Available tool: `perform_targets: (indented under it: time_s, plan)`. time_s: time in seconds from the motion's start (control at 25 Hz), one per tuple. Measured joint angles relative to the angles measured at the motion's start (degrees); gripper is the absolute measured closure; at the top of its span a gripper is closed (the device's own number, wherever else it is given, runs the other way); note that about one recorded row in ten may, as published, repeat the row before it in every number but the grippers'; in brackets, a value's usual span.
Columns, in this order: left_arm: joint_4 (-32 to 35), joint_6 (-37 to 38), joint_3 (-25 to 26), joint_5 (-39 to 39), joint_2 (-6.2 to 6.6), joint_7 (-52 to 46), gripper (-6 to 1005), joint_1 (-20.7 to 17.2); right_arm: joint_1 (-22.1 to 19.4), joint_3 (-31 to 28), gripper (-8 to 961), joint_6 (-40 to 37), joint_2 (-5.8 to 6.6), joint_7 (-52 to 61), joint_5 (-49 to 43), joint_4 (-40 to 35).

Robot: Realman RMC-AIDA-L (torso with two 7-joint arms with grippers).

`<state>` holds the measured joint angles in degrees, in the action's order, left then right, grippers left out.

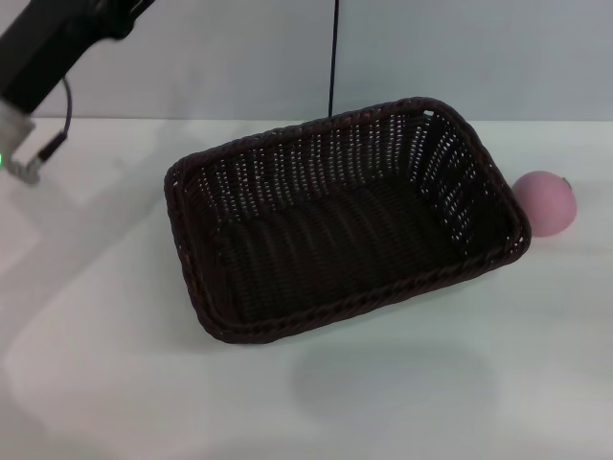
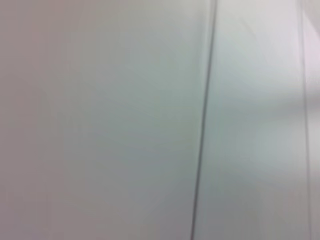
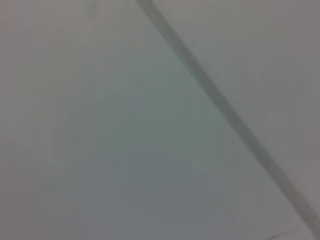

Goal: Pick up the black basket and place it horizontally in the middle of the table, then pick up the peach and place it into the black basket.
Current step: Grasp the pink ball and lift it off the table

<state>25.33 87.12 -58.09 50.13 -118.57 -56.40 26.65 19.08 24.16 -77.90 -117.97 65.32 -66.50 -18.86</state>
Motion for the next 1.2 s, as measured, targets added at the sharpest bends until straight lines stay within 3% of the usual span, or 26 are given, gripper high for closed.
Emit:
perform_targets:
  time_s: [0.24,0.4,0.56,0.72,0.88,1.2]
  plan:
    - [-7.3,3.8,0.1,-2.1,-0.07,3.3,165,-1.4,1.0,4.0,296,-1.1,3.30,23.6,-21.9,-20.2]
    - [-9.9,5.6,0.6,-3.0,-0.15,3.6,166,-2.2,5.4,3.6,297,-5.6,5.83,38.3,-42.5,-32.4]
    - [-11.4,5.8,0.7,-3.8,-0.17,3.6,166,-2.8,11.8,4.0,297,-12.4,8.04,48.2,-60.0,-38.9]
    - [-12.9,5.8,0.7,-4.3,-0.17,3.7,166,-3.0,18.1,5.2,298,-16.1,9.42,52.8,-72.8,-39.4]
    - [-13.4,6.2,0.7,-4.7,-0.17,3.8,166,-3.6,21.3,10.2,299,-15.6,9.46,54.8,-79.6,-38.0]
    - [-15.2,6.8,0.7,-6.5,-0.16,3.8,166,-4.0,24.0,19.8,301,-6.8,5.85,57.3,-86.8,-33.2]
